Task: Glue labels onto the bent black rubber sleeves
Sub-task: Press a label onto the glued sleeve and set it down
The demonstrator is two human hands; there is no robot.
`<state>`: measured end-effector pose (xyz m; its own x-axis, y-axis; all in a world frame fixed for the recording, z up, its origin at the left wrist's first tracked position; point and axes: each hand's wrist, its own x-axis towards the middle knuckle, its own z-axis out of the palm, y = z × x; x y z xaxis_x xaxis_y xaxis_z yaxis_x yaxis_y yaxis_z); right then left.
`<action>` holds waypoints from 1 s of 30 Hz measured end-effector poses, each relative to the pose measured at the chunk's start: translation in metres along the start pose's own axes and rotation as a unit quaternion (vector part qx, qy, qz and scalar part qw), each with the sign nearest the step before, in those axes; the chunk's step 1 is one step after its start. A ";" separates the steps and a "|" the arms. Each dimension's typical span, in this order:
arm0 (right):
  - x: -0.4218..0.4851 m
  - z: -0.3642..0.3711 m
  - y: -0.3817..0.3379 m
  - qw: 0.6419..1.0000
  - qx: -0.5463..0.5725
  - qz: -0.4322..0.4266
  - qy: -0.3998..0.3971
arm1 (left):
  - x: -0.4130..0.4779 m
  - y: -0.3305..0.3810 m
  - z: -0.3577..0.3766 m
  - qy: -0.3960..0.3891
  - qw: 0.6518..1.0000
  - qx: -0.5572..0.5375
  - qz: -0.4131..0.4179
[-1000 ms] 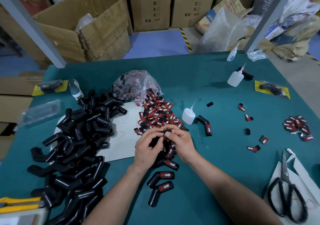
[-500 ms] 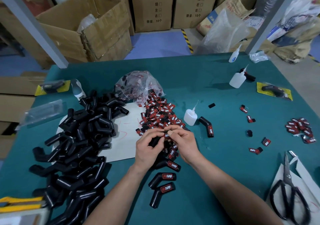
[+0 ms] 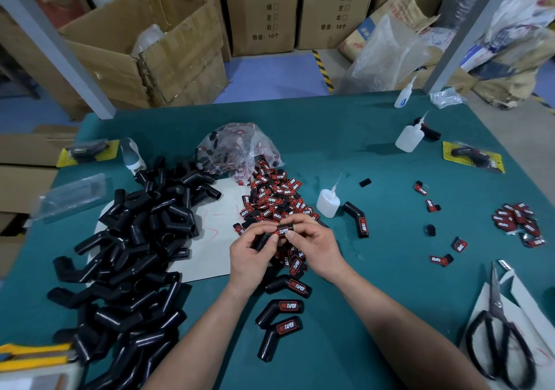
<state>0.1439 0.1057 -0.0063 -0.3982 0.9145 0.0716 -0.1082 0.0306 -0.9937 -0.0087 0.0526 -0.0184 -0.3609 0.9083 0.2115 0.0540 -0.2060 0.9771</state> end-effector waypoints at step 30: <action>0.000 0.005 0.007 0.995 0.069 0.047 0.063 | -0.003 -0.006 0.002 -0.015 0.994 0.072 0.083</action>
<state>0.1386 0.1033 -0.0123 -0.2953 0.9545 -0.0407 -0.2029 -0.1042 -0.9736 -0.0062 0.0522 -0.0247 -0.3072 0.8775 0.3682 0.2432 -0.3016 0.9219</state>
